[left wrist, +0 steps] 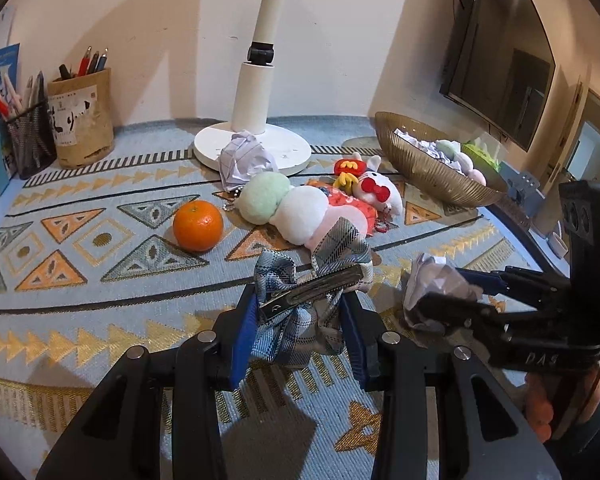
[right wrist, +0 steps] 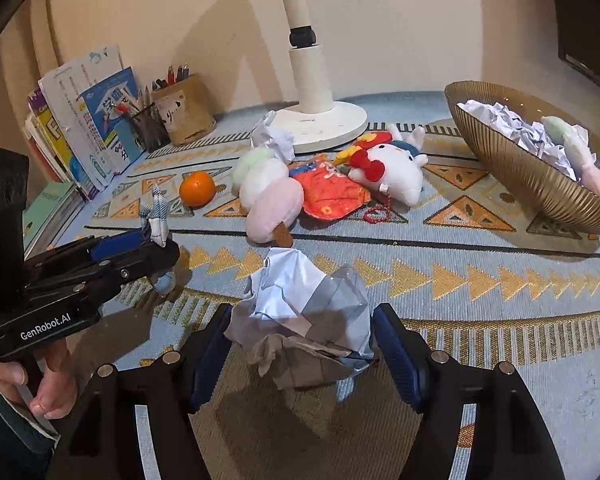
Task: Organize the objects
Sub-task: 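Carry the bow clip and foil ball to the bowl and open both grippers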
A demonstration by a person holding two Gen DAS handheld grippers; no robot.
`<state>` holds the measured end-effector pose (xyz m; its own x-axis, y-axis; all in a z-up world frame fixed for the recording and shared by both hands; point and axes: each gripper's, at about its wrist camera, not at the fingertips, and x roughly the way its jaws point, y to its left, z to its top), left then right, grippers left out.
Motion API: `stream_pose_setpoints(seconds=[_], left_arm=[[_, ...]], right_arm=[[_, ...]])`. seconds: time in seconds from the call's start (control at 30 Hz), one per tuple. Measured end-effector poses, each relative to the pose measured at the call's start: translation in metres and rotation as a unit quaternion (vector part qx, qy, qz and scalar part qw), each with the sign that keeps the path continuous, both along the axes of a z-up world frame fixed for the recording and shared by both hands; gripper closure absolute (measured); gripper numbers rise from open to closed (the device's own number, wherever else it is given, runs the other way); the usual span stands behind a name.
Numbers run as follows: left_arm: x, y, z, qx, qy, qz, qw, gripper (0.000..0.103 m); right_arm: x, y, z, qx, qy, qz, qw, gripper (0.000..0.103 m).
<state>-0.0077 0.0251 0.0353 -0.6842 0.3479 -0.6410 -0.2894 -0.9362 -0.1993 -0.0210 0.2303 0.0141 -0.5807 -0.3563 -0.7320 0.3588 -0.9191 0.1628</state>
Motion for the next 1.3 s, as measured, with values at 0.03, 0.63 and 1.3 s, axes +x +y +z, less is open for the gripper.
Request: stream_pose_setpoints(seconds=[0.03,0.63,1.3], left_arm=[[0.000,0.001,0.000,0.000,0.001,-0.002,1.0000,0.066],[-0.117,0.161,0.099,0.080,0.014,-0.125,0.9889,0.066],[-0.110,0.207,0.097,-0.011,0.060,-0.138,0.9885,0.018]], right_arm=[[-0.001,0.002,0.000,0.000,0.002,-0.011,1.000,0.046],[-0.038,0.139,0.104,-0.001,0.103,-0.188,0.977,0.047],[-0.103,0.260,0.081,-0.066,0.168,-0.350,0.919,0.012]])
